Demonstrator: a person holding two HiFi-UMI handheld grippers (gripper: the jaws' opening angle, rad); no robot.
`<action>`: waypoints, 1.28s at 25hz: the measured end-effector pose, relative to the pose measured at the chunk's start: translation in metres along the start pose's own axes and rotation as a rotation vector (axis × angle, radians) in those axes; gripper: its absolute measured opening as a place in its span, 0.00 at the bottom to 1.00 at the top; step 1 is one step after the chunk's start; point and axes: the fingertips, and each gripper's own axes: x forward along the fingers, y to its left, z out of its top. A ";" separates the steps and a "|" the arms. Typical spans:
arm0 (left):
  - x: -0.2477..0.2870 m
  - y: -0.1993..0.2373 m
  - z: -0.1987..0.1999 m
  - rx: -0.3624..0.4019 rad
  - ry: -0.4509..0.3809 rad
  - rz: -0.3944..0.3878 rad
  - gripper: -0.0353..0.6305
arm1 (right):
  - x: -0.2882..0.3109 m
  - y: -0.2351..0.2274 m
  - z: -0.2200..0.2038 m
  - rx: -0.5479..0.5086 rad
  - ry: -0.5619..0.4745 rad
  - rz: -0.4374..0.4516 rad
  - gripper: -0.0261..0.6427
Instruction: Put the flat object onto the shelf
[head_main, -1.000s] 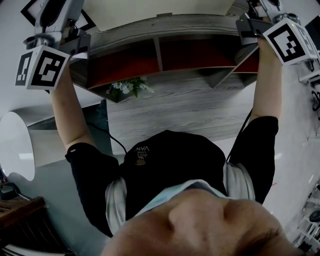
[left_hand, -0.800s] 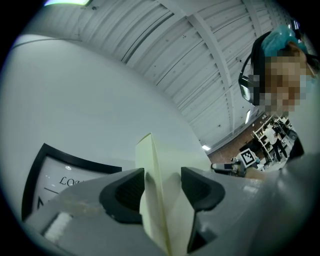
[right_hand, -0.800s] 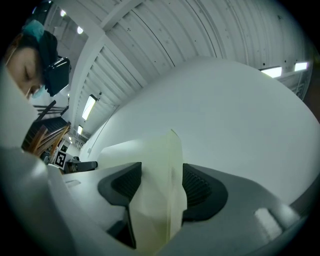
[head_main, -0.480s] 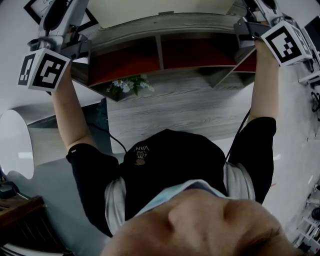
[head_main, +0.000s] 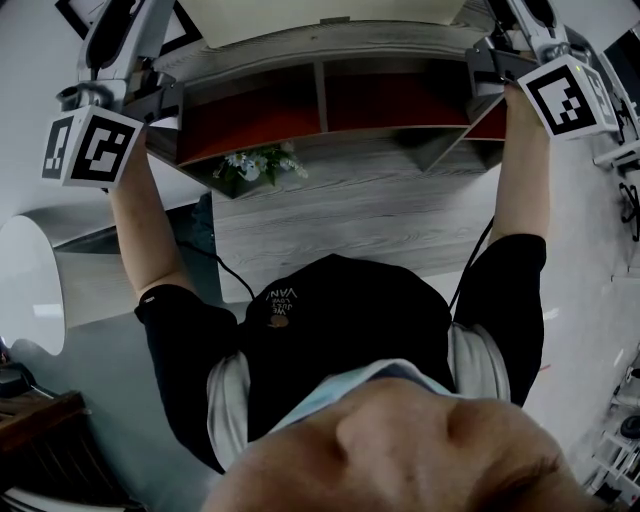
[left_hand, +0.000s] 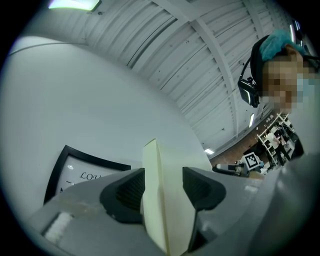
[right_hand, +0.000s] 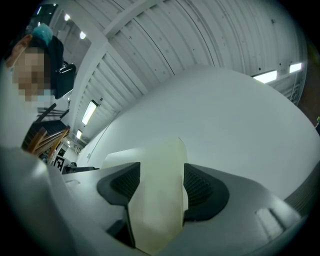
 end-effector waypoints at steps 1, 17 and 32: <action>-0.001 -0.002 0.002 0.006 -0.007 0.002 0.42 | -0.002 0.001 0.002 -0.009 -0.010 -0.007 0.43; -0.018 -0.036 0.012 0.079 -0.049 -0.032 0.07 | -0.038 0.028 0.016 -0.089 -0.048 -0.071 0.10; -0.046 -0.064 -0.008 0.081 0.001 -0.077 0.06 | -0.072 0.073 -0.006 -0.073 -0.005 -0.068 0.04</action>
